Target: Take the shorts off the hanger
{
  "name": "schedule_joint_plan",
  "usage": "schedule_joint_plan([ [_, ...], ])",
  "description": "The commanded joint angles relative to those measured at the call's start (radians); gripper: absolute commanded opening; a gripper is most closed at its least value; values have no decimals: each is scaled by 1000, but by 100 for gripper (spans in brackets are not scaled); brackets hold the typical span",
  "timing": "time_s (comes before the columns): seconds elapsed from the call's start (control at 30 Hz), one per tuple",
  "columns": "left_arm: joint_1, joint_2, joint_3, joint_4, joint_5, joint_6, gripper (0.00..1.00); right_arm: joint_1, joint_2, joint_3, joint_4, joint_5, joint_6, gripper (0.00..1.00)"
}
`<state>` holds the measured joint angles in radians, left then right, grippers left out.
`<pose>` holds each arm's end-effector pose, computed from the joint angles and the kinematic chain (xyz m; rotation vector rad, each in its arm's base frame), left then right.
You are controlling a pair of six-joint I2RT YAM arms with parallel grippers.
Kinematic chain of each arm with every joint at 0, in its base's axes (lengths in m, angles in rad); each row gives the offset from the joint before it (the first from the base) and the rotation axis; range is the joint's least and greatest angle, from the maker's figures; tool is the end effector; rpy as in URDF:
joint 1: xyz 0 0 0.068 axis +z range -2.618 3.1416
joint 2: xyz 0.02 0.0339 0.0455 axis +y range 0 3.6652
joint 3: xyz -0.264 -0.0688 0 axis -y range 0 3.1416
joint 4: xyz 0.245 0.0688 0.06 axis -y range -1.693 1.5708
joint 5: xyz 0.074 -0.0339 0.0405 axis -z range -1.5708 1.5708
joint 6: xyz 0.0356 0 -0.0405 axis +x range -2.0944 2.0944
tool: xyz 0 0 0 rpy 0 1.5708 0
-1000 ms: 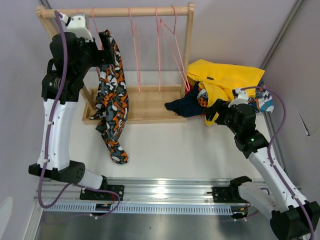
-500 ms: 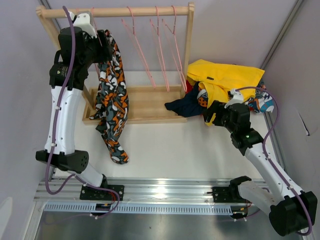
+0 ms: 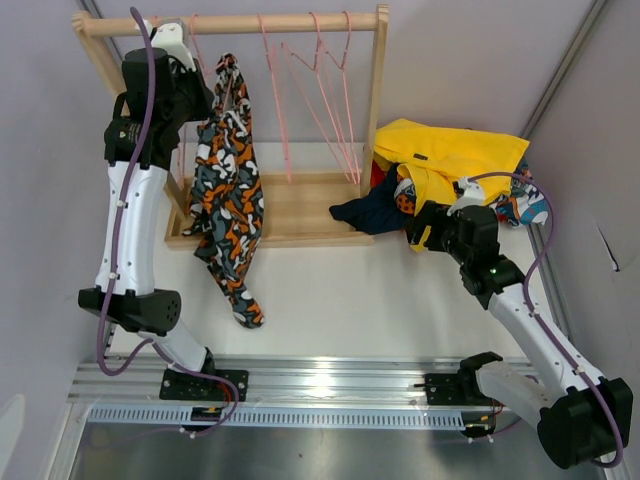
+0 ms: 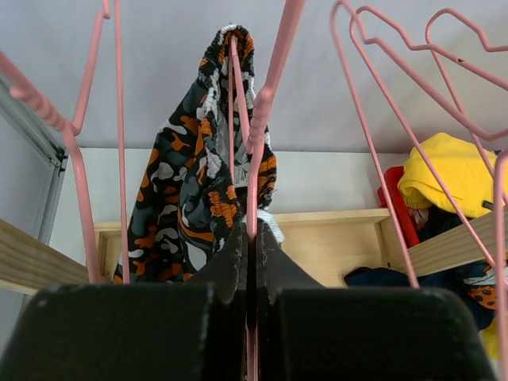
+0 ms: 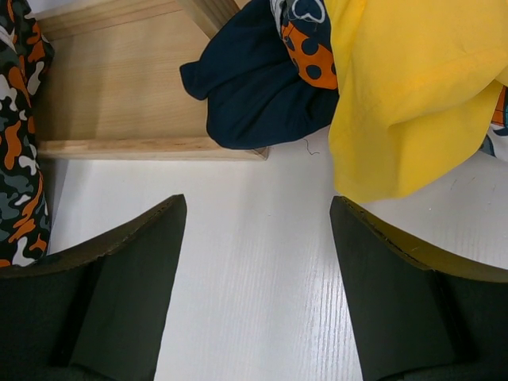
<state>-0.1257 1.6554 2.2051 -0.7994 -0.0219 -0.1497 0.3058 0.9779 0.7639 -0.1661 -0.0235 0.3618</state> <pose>0.3236 -0.0401 0.5286 -0.0374 1.8235 -0.1747 0.2157 0.0690 0.2984 0.0397 1.9789 0.4612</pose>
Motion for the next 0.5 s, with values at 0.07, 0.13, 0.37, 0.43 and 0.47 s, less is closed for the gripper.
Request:
schedule_joint_plan([
  [0.07,5,-42,56,-21,45,7,0,0,-5,48,25,-6,-17,79],
  [0.13,5,-48,119,-37,46,10,0,-2,-4,55,30,-16,-18,79],
  [0.37,3,-101,235,-57,68,-1,0,-2,-22,83,17,-24,-20,83],
  [0.43,1,-158,176,-46,71,10,0,0,-37,83,8,-18,-21,93],
  [0.47,1,-181,154,-44,68,13,0,1,-47,83,7,-16,-21,99],
])
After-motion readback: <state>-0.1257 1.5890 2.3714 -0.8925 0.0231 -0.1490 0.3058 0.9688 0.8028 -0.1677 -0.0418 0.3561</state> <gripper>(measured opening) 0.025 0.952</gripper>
